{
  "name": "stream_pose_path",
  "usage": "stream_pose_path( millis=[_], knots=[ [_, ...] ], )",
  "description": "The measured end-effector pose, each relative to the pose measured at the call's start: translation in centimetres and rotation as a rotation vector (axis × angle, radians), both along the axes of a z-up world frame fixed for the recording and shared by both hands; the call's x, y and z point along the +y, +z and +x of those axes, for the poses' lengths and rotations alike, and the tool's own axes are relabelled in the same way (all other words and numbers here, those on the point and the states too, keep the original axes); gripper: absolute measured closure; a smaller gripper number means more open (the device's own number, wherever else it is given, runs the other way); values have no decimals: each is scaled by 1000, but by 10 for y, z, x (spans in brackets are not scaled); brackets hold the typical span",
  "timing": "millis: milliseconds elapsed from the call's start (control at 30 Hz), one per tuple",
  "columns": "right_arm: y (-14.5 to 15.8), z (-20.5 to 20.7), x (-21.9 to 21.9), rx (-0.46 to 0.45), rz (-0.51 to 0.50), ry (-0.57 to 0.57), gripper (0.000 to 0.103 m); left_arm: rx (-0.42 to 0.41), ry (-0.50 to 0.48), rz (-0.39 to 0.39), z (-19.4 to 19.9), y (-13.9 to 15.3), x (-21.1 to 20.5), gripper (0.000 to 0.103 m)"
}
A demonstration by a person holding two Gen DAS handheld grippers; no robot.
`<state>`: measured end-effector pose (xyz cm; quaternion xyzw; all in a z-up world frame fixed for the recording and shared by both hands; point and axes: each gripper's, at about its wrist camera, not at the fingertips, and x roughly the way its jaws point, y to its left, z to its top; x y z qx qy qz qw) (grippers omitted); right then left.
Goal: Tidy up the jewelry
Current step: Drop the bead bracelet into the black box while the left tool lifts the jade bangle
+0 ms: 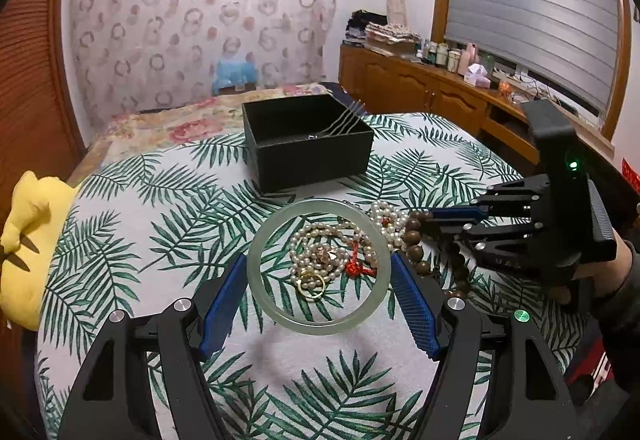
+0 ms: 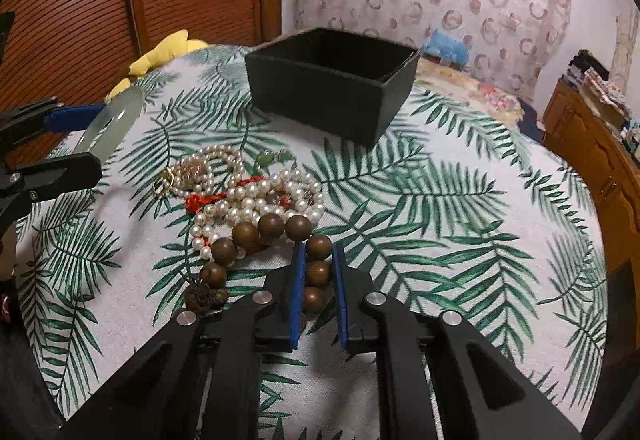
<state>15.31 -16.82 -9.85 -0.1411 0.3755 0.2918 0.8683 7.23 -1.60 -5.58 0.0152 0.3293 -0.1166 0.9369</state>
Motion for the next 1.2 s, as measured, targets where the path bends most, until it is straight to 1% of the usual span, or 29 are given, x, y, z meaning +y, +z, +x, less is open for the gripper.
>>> stream_pose_path(
  millis=[67, 167, 367, 500, 633, 700, 800, 967, 1200],
  knots=[
    [6, -2, -2, -5, 21, 0, 88, -6, 7, -6, -1, 1, 3, 34],
    [22, -7, -3, -38, 42, 8, 88, -15, 16, -14, -2, 4, 8, 34],
    [57, -12, -2, -102, 58, 24, 88, -40, 28, -23, -2, 12, 12, 34],
    [81, -8, 0, -144, 68, 26, 88, -52, 34, -25, 2, 18, 13, 34],
    [99, 1, 7, -180, 58, 28, 88, -70, 36, -15, 7, 24, 13, 34],
    [108, 5, 13, -215, 38, 26, 88, -86, 30, -5, 10, 29, 12, 34],
    [120, 16, 20, -236, 39, 27, 88, -103, 23, -3, 15, 37, 11, 34],
    [130, 42, 31, -253, 29, 14, 88, -129, 18, 9, 24, 50, 10, 34],
    [131, 88, 40, -227, 60, -12, 88, -125, 23, 20, 45, 55, 12, 34]
  ],
)
